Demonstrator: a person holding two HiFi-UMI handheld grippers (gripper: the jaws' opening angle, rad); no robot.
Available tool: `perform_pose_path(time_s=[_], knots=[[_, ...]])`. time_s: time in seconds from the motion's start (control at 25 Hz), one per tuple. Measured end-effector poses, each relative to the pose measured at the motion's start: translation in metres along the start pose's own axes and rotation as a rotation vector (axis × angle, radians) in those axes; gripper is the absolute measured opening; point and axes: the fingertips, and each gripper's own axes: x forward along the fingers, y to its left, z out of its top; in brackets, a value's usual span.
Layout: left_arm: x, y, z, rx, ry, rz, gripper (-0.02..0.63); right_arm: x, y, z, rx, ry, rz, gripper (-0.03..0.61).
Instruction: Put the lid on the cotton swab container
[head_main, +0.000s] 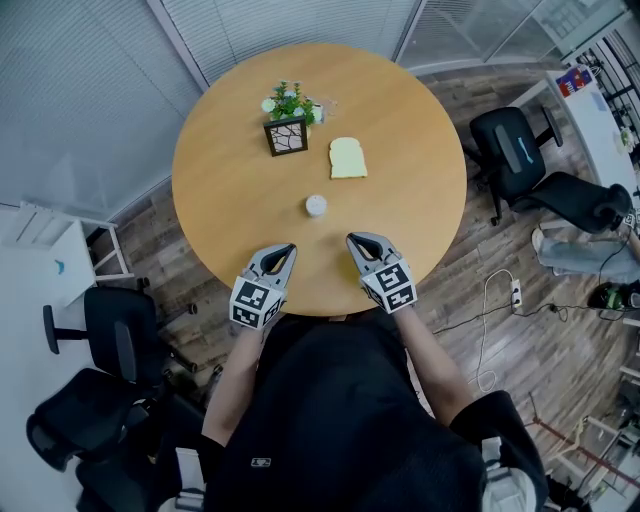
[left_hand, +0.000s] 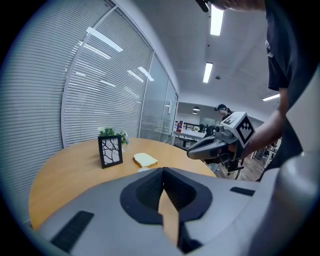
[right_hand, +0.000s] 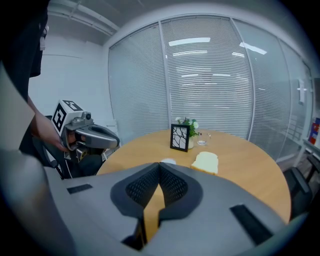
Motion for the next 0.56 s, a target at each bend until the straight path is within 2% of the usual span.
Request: perform_pose_path(time_s=[0.56], knots=[[0.0010,-0.0039,-0.0024,0.001,0.008,0.001,0.006,-0.0037,0.0014,-0.0052,0.009,0.009,-0.004,0.005]])
